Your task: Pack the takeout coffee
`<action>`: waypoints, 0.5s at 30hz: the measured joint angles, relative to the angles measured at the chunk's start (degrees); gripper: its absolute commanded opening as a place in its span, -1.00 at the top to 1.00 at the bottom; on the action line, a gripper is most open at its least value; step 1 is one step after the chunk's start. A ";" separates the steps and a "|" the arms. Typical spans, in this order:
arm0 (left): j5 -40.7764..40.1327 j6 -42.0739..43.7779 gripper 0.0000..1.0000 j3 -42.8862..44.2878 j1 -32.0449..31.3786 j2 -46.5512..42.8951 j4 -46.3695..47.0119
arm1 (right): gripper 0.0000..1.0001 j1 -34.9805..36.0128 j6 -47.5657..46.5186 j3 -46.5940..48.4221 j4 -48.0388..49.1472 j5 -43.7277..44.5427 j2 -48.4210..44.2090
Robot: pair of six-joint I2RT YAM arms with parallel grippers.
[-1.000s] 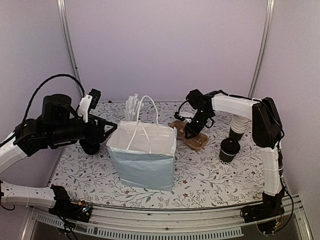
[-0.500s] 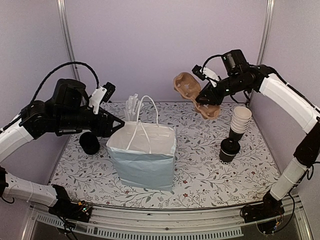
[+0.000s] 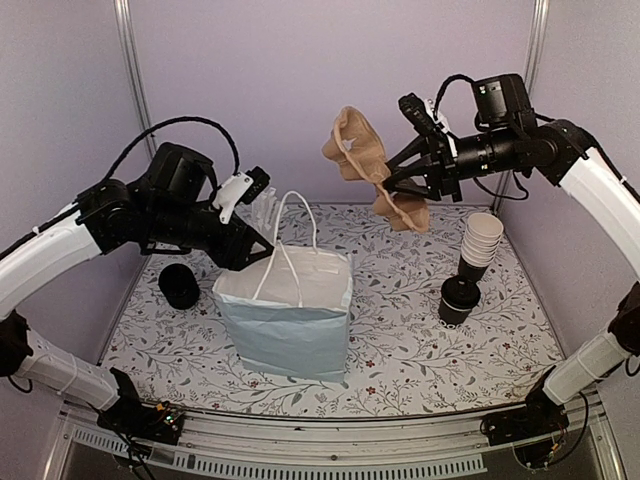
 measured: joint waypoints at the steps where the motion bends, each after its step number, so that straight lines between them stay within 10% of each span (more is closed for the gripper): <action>1: 0.85 0.76 -0.16 0.96 0.17 1.14 -0.26 | 0.34 0.66 -0.55 0.76 -0.42 -1.03 0.50; 15: 4.59 1.68 -0.35 3.04 3.19 0.70 -1.20 | 0.47 13.18 -4.09 8.37 -0.61 -6.47 10.25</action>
